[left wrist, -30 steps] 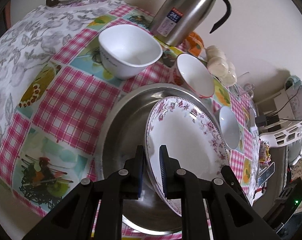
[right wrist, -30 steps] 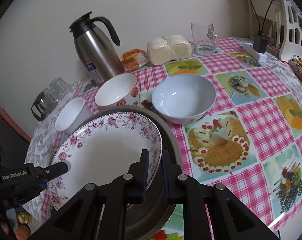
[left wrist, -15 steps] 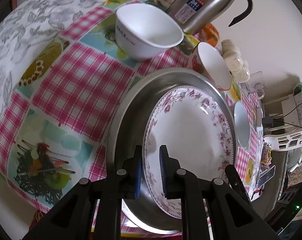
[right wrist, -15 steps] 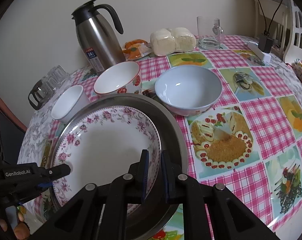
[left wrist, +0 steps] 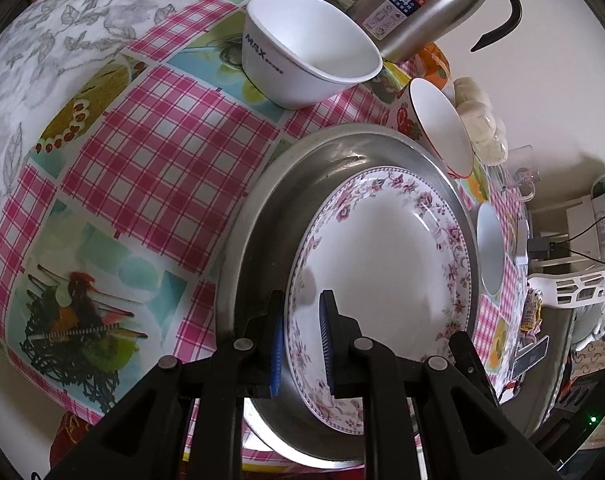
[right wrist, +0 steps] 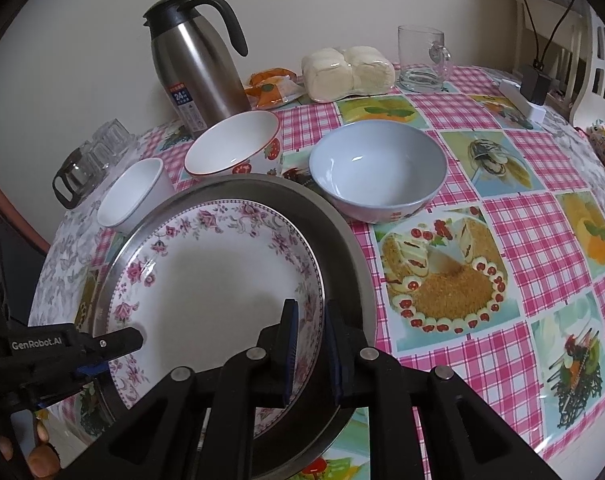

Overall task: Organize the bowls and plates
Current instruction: 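Lower the floral plate into the steel tray and open both tools, then move both tools from the tray toward the red-rimmed white bowl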

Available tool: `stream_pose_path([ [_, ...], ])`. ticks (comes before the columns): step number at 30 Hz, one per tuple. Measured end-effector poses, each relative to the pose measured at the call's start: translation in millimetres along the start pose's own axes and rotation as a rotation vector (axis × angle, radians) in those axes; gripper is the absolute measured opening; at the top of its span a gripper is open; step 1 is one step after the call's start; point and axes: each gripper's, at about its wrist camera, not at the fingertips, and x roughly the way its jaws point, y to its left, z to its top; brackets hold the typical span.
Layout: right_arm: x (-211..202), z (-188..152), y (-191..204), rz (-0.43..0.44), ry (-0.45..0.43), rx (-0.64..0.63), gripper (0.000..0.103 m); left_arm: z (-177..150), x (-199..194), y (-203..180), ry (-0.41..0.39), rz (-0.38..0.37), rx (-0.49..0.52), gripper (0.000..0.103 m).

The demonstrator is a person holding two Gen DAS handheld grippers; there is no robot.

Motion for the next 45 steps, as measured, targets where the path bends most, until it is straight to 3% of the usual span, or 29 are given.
stream_pose_path([
  [22,-5,1,1,0.001,-0.008,-0.036,0.016,3,-15,-7,-0.059,0.049,0.025,0.019],
  [30,-19,4,7,-0.03,-0.076,-0.075,0.016,2,-28,-22,-0.118,0.087,0.096,0.032],
  [33,-20,5,7,-0.049,-0.082,-0.075,0.016,1,-33,-29,-0.144,0.102,0.125,0.045],
  [35,-19,6,5,-0.051,-0.086,-0.072,0.034,0,-37,-32,-0.163,0.121,0.141,0.052],
  [39,-21,6,2,-0.046,-0.101,-0.059,0.05,1,-41,-36,-0.192,0.173,0.166,0.061],
  [41,-22,6,2,-0.045,-0.11,-0.059,0.063,1,-41,-36,-0.198,0.187,0.175,0.066],
  [45,-23,6,4,-0.038,-0.124,-0.064,0.073,1,-41,-36,-0.219,0.22,0.185,0.08],
])
